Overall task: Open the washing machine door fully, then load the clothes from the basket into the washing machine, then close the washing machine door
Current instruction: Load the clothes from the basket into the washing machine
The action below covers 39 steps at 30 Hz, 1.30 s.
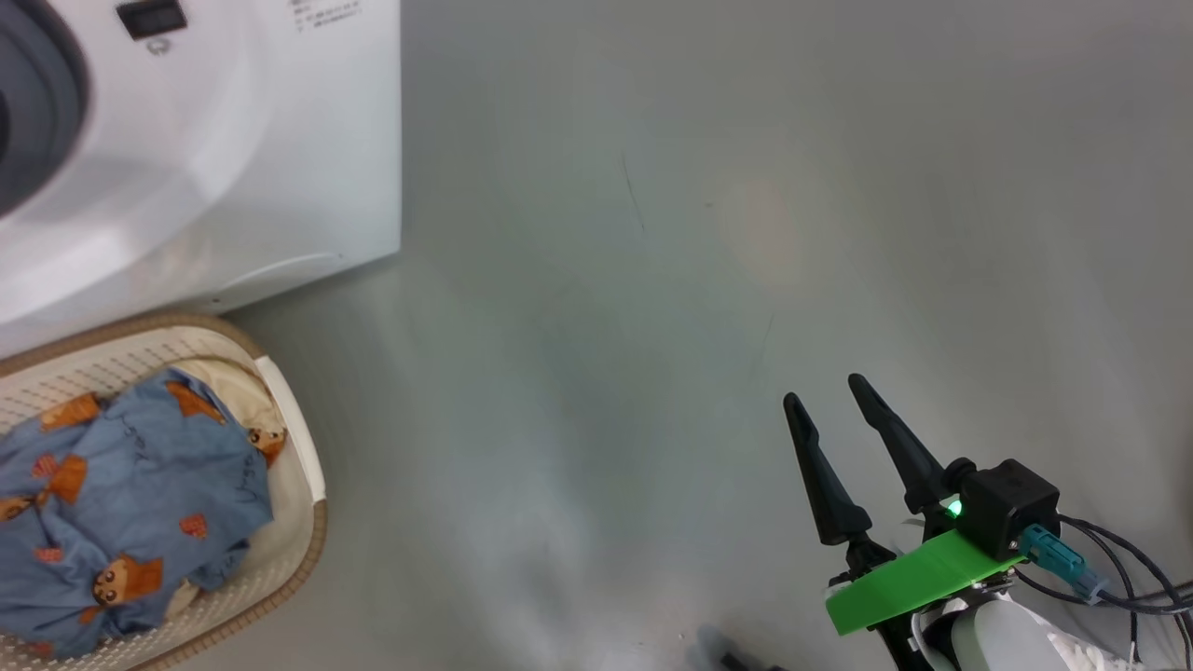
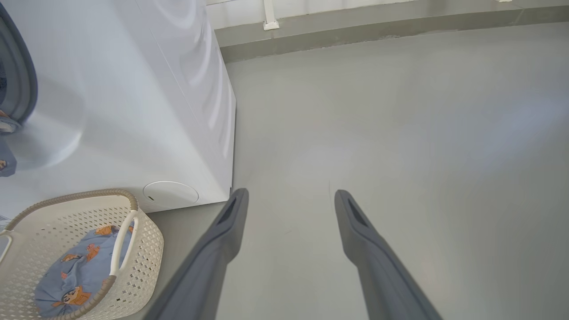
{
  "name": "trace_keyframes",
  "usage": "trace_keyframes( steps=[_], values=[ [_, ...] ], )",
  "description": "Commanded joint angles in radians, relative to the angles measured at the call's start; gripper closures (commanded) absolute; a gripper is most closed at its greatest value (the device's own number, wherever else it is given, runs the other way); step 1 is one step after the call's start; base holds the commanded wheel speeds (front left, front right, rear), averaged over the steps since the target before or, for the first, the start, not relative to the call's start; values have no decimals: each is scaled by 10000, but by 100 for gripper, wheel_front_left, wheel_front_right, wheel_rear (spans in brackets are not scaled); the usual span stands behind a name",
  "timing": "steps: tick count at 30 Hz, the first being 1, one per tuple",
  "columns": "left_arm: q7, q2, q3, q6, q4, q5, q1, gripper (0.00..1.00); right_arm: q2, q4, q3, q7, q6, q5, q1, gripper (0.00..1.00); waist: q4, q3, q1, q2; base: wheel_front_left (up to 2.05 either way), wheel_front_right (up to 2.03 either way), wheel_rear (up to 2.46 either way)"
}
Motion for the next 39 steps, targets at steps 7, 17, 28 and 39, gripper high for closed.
trace_keyframes(
  steps=[7, 17, 28, 39],
  values=[
    [-63, 686, 110, -193, -609, 115, -1205, 100, -204, -326, 228, -48, 16, 144, 57, 0, -66, 1058, 0, -1, 0, 0, 0],
    [-63, 746, -80, -415, -1359, 218, -2624, 100, -278, -573, 62, -48, 16, 202, 50, 0, 37, 1974, 0, -1, 0, 0, 0],
    [-63, 540, -464, -285, -1796, 516, -2945, 100, -246, -571, 41, -48, 16, 165, -95, 0, 227, 2138, 0, -1, 0, 0, 0],
    [-63, 526, -917, -66, 1279, 753, -3380, 99, -275, -467, 65, -48, 16, 162, 20, 0, 325, 1659, 0, -1, 0, 0, 0]
  ],
)
